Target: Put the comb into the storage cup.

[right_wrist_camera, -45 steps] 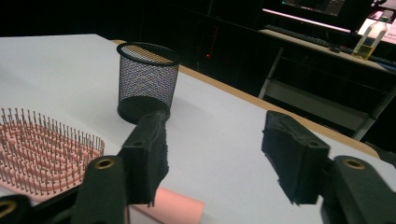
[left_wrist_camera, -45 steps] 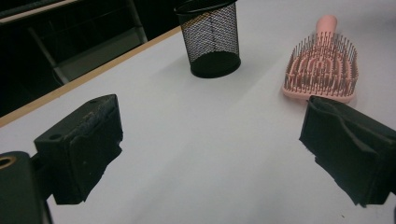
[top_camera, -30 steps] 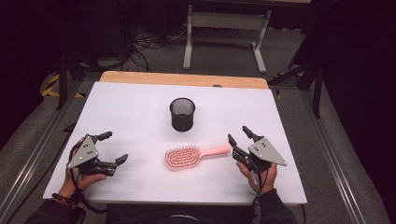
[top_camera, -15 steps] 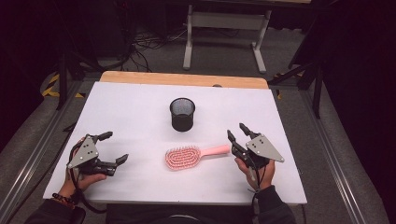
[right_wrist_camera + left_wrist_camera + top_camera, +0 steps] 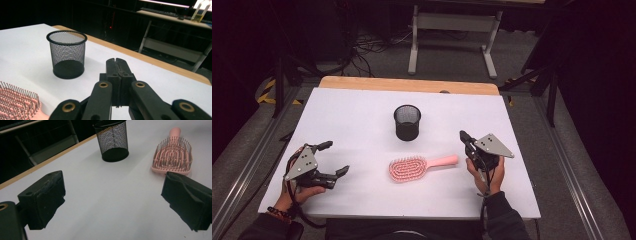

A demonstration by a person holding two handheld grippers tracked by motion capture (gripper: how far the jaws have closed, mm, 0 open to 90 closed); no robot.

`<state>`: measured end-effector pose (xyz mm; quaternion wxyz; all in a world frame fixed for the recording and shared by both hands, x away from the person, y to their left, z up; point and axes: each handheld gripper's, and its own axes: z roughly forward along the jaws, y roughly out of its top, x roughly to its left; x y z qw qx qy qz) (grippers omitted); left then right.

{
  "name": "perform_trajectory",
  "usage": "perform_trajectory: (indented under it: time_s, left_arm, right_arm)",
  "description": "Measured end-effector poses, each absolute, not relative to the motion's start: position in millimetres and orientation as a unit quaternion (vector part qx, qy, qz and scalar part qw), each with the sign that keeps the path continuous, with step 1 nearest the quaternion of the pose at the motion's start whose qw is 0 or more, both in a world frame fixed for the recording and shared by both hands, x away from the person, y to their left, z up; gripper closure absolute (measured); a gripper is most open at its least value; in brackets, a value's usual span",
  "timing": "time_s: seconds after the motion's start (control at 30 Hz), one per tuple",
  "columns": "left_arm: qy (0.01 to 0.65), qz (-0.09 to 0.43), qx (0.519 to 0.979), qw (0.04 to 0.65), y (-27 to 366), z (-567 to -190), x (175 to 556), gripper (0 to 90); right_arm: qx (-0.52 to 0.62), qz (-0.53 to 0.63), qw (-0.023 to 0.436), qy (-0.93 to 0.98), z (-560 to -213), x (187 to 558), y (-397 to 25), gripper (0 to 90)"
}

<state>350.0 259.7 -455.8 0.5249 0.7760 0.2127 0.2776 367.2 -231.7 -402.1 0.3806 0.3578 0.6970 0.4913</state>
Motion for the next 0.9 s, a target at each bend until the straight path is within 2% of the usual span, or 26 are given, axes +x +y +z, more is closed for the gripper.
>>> perform_trajectory:
  time_s: [0.43, 0.9]
  left_arm:
    - [0.207, 0.283, 0.782, 0.516, 257.3, -457.1, 350.3, 6.2]
    - [0.206, 0.283, 0.780, 0.519, 257.2, -457.4, 349.9, 6.1]
  right_arm:
    - [0.384, 0.458, 0.345, 0.723, -417.7, 392.2, -229.4, 90.0]
    - [0.386, 0.422, 0.314, 0.758, -436.7, 401.0, -220.2, 90.0]
